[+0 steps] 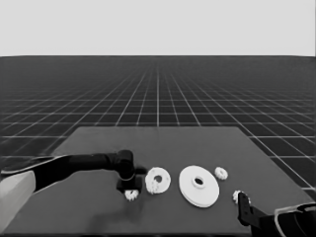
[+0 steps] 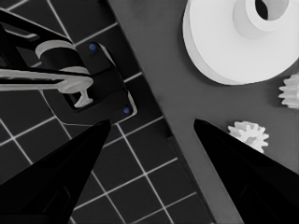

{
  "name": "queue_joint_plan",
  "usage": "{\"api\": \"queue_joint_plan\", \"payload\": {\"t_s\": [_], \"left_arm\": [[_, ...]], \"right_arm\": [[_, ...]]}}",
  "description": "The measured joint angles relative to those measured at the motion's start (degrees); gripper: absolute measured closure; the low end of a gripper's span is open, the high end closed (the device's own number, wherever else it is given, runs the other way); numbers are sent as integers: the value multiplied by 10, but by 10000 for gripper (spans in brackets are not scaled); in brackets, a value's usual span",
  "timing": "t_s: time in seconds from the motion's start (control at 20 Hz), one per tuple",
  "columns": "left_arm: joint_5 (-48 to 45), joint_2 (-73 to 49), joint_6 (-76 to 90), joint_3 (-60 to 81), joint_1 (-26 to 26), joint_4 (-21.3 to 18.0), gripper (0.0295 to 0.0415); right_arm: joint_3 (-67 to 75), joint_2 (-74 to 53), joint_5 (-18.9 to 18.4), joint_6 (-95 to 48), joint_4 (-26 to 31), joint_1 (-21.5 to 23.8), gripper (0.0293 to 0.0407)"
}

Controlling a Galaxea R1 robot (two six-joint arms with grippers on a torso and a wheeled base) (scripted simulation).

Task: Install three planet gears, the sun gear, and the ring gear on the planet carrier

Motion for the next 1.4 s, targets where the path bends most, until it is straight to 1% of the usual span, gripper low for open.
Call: {"api": "queue_joint_plan", "payload": {"t_s": [0.2, 0.3, 0.35, 0.7, 0.75, 0.8, 0.85, 0.9, 1.0, 1.2, 1.25, 1.3, 1.4], "left_arm": [[-2, 1, 2, -4, 4, 4, 326], [-2, 1, 3, -4, 4, 4, 397], [-2, 1, 3, -5, 4, 5, 398], [-2, 1, 3, -5, 4, 5, 398], [18, -10, -24, 39, -38, -42, 398], [26, -14, -37, 59, -75, -74, 398], [28, -16, -43, 67, -97, -94, 398], [29, -16, -46, 70, -110, -106, 398], [29, -17, -48, 73, -121, -118, 398], [29, -17, -49, 73, -126, -123, 398], [20, 65, 0, -61, -140, -140, 398], [13, 127, 43, -163, -148, -148, 398], [5, 190, 98, -281, -152, -154, 398]], "right_arm": [[0, 0, 0, 0, 0, 0, 315], [0, 0, 0, 0, 0, 0, 315], [0, 0, 0, 0, 0, 0, 315], [0, 0, 0, 0, 0, 0, 315], [0, 0, 0, 0, 0, 0, 315], [0, 0, 0, 0, 0, 0, 315], [0, 0, 0, 0, 0, 0, 315], [0, 0, 0, 0, 0, 0, 315], [0, 0, 0, 0, 0, 0, 315], [0, 0, 0, 0, 0, 0, 315], [0, 0, 0, 0, 0, 0, 315], [0, 0, 0, 0, 0, 0, 315], [0, 0, 0, 0, 0, 0, 315]]}}
